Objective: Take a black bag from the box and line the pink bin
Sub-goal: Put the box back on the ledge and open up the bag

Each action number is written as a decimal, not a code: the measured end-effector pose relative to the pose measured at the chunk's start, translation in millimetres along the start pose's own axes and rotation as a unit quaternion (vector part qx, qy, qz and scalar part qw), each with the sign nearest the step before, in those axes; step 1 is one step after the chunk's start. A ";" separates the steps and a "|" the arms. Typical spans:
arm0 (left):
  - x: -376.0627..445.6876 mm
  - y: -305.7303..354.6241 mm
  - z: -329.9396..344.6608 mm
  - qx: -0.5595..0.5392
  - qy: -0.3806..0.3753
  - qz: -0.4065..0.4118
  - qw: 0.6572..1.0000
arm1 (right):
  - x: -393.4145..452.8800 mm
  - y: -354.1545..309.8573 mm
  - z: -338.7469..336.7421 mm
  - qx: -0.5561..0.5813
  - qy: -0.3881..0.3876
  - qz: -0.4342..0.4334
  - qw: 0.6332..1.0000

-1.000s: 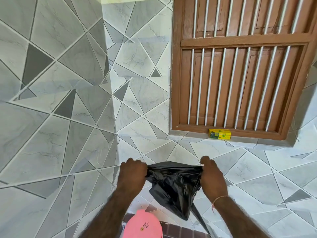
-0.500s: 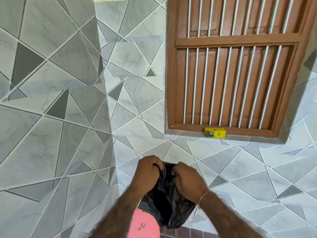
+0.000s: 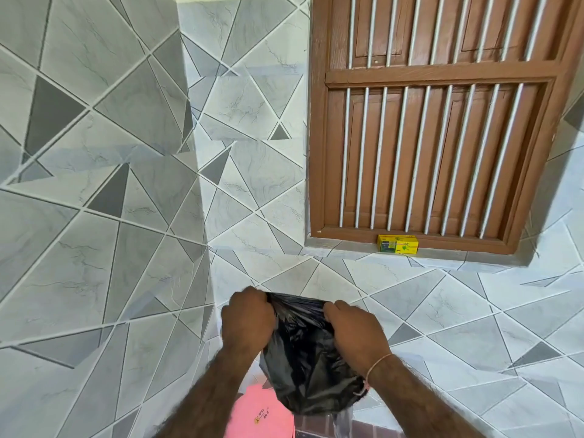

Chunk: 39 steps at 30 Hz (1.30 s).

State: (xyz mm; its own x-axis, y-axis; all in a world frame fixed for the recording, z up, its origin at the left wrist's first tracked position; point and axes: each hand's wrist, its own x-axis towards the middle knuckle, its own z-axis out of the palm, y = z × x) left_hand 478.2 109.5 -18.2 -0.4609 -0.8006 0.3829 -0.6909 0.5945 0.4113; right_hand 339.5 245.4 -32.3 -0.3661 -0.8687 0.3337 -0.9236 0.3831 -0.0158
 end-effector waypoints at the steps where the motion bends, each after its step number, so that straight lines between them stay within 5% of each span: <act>1: -0.2 0.7 3.2 -0.114 0.008 -0.055 0.992 | 0.0 -0.1 0.4 0.001 0.007 0.010 1.000; 3: -1.5 4.5 8.2 -0.301 -0.004 -0.129 0.945 | -0.2 0.4 2.8 0.015 0.021 0.038 0.999; 6: 2.5 -1.8 18.8 -0.388 -0.047 -0.168 0.905 | -0.9 5.6 8.3 0.065 0.035 0.085 0.994; 9: 2.3 -20.2 28.9 -0.316 -0.016 -0.108 0.942 | -3.0 18.5 11.6 0.125 0.043 0.142 0.981; 12: -2.5 -34.2 33.4 -0.235 -0.011 0.042 0.971 | -8.3 35.3 12.6 0.158 0.046 0.199 0.966; 17: 5.9 -48.3 34.5 0.040 -0.058 0.247 0.966 | -20.6 59.1 15.6 0.062 0.005 0.206 0.977; 20: 12.0 -48.0 29.7 0.102 -0.071 0.162 0.979 | -23.2 61.5 16.8 -0.021 -0.032 0.170 0.985; 23: 9.5 -35.7 27.8 -0.028 0.001 0.018 0.999 | -20.0 53.6 17.2 -0.017 -0.035 0.177 0.983; 27: 3.3 -15.2 28.9 -0.308 0.088 -0.151 0.935 | -15.9 39.6 15.0 0.034 0.019 0.201 0.979; 30: 5.7 -16.7 41.3 -0.393 0.081 -0.147 0.904 | -13.4 34.3 15.9 0.047 0.039 0.202 0.978; 33: 5.7 -37.1 61.3 -0.140 0.003 0.039 0.989 | -12.3 39.0 17.4 0.077 0.032 0.232 0.969; 35: 4.6 -57.2 65.9 0.020 -0.054 0.128 0.990 | -13.8 46.1 18.1 0.077 0.016 0.258 0.963; 39: 12.4 -91.4 56.6 0.064 -0.120 0.078 0.988 | -23.5 62.3 18.6 0.048 0.003 0.297 0.954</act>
State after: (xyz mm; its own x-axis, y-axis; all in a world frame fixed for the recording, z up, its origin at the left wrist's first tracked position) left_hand 504.1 41.0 -97.9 -0.6763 -0.7032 0.2194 -0.6584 0.7106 0.2480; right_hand 288.4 283.8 -58.7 -0.8273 -0.5056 0.2447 -0.5600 0.7765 -0.2889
